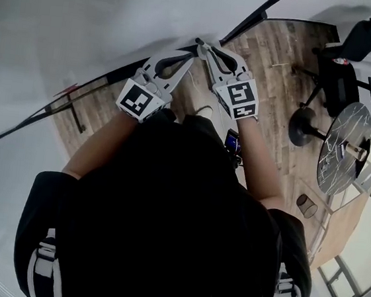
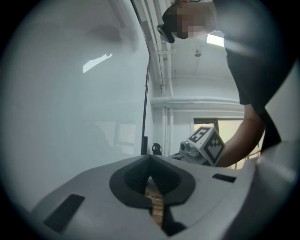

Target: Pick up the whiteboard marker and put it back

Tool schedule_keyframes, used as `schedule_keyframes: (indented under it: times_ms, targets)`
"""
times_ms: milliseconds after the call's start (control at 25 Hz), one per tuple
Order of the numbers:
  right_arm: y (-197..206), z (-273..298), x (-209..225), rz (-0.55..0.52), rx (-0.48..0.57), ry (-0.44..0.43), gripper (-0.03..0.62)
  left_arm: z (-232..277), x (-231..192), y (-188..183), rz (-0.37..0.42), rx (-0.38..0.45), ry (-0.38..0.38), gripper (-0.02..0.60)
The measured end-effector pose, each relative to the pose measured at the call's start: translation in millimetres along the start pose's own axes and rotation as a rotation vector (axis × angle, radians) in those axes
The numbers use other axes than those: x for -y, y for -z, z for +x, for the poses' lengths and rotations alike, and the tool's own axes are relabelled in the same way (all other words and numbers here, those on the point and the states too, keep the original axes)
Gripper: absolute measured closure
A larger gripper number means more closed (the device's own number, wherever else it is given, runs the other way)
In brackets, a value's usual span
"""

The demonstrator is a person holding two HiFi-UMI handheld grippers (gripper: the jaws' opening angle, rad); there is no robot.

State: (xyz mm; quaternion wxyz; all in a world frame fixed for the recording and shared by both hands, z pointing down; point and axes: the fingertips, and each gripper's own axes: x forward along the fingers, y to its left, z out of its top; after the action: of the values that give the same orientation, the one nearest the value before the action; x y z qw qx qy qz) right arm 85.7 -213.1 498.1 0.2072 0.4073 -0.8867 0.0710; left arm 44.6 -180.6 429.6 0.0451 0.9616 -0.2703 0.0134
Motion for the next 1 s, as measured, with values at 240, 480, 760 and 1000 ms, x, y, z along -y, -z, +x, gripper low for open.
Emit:
schedule_keyframes:
  times_ms: [240, 480, 760, 1000]
  targets:
    - [14, 22, 8, -0.038, -0.051, -0.050, 0.549, 2, -4, -3, 0.014, 0.001, -0.061, 0.578]
    - [37, 47, 5, -0.078, -0.118, -0.081, 0.526, -5, -10, -2, 0.003, 0.010, -0.106, 0.578]
    - [50, 63, 6, -0.110, -0.163, -0.087, 0.510, -7, -14, 4, -0.010, 0.003, -0.135, 0.578]
    - [60, 69, 5, -0.150, -0.205, -0.072, 0.503, -9, -18, 4, -0.024, 0.003, -0.147, 0.578]
